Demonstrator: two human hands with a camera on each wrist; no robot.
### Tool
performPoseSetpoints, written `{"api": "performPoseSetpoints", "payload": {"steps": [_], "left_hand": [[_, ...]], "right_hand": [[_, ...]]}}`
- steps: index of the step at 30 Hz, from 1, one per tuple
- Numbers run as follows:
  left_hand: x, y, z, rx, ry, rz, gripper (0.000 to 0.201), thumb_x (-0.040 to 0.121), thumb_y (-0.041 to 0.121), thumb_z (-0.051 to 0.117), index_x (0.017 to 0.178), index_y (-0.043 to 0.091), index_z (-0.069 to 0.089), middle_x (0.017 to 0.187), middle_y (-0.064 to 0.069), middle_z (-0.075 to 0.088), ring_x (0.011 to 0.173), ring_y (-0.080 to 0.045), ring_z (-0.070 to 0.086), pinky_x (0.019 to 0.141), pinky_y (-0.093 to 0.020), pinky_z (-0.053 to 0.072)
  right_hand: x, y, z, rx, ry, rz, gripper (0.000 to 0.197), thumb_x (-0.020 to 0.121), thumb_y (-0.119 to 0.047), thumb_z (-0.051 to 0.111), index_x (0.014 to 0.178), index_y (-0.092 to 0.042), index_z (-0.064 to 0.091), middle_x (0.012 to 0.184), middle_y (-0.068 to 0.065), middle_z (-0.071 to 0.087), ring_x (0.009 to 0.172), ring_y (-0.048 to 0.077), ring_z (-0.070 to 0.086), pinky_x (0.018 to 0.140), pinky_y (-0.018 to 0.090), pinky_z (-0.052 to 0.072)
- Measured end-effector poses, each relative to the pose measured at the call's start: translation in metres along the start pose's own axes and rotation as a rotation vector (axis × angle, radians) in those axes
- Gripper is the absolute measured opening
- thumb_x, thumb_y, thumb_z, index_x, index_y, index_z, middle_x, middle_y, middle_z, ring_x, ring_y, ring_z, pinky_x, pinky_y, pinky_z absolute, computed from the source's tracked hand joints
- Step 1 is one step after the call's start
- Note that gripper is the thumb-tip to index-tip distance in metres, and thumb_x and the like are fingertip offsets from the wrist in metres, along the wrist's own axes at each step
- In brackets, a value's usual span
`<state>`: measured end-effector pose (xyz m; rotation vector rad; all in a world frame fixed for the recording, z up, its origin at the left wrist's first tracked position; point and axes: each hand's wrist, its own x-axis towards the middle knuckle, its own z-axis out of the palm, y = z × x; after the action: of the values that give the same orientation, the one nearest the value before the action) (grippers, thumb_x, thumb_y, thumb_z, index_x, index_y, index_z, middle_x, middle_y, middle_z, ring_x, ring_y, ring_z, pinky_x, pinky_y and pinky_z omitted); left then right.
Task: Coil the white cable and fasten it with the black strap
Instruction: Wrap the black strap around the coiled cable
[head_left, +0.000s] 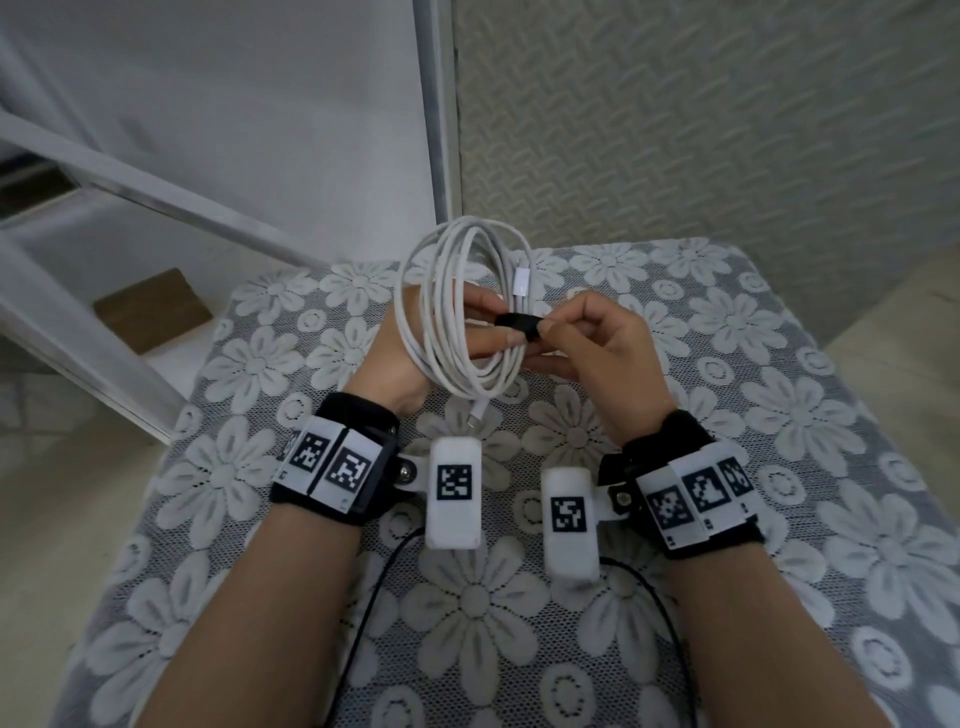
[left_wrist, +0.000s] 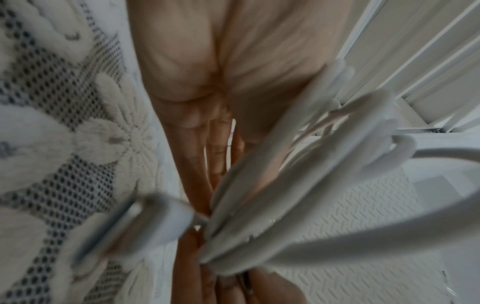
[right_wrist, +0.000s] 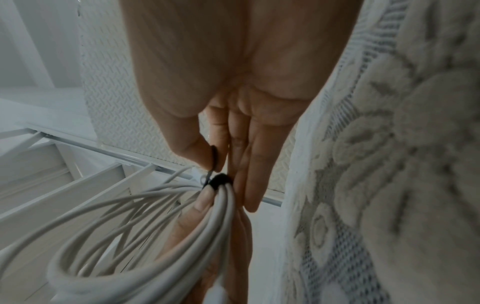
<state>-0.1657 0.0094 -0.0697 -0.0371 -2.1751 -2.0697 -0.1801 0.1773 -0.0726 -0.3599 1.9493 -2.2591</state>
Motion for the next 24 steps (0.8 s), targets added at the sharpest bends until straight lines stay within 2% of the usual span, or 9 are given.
{"api": "performPoseSetpoints", "payload": {"steps": [3,7,12,16,20,24], "left_hand": [[-0.002,0.005,0.000,-0.010,-0.006,0.000,0.029,0.055,0.011,0.085,0.080,0.012,0.070,0.079,-0.005,0.073,0.074,-0.018,0.069,0.068,-0.030,0.055],[-0.003,0.005,-0.001,-0.041,0.004,-0.036,0.031,0.059,0.009,0.085,0.087,0.008,0.071,0.089,-0.016,0.072,0.081,-0.028,0.070,0.076,-0.040,0.057],[-0.002,0.007,-0.002,-0.100,-0.008,-0.054,0.031,0.061,0.007,0.083,0.089,0.008,0.070,0.089,-0.012,0.072,0.078,-0.022,0.070,0.071,-0.030,0.055],[-0.003,0.008,-0.001,-0.173,-0.014,-0.075,0.028,0.059,0.009,0.080,0.085,0.013,0.072,0.087,-0.011,0.074,0.076,-0.022,0.071,0.069,-0.029,0.055],[-0.004,0.012,0.002,-0.219,-0.043,-0.078,0.025,0.060,0.006,0.077,0.082,0.016,0.074,0.083,-0.008,0.075,0.073,-0.019,0.071,0.069,-0.028,0.056],[-0.005,0.016,0.006,-0.314,-0.087,-0.109,0.022,0.059,0.001,0.071,0.074,0.016,0.074,0.076,-0.005,0.075,0.066,-0.015,0.071,0.064,-0.024,0.058]], "right_hand": [[0.000,0.000,0.000,0.013,0.028,0.007,0.016,0.087,0.006,0.055,0.074,-0.002,0.057,0.061,0.003,0.070,0.065,0.019,0.070,0.071,0.039,0.060],[0.001,0.001,0.002,0.057,0.040,0.017,0.015,0.086,0.008,0.056,0.074,-0.001,0.058,0.066,0.009,0.071,0.067,0.022,0.071,0.070,0.036,0.060],[0.001,-0.001,0.001,0.234,0.003,0.054,0.015,0.085,0.009,0.056,0.073,0.000,0.059,0.068,0.009,0.072,0.067,0.019,0.071,0.067,0.028,0.059],[0.002,-0.003,0.000,0.344,-0.016,0.106,0.015,0.084,0.008,0.057,0.071,0.001,0.062,0.069,0.010,0.071,0.067,0.018,0.070,0.068,0.028,0.059],[0.003,-0.003,-0.003,0.437,-0.057,0.148,0.010,0.074,0.000,0.061,0.066,-0.001,0.067,0.070,0.012,0.072,0.068,0.018,0.071,0.068,0.026,0.059],[0.003,-0.004,-0.007,0.513,-0.090,0.212,0.012,0.069,-0.002,0.060,0.062,-0.003,0.070,0.067,0.010,0.072,0.065,0.015,0.071,0.061,0.021,0.058]]}}
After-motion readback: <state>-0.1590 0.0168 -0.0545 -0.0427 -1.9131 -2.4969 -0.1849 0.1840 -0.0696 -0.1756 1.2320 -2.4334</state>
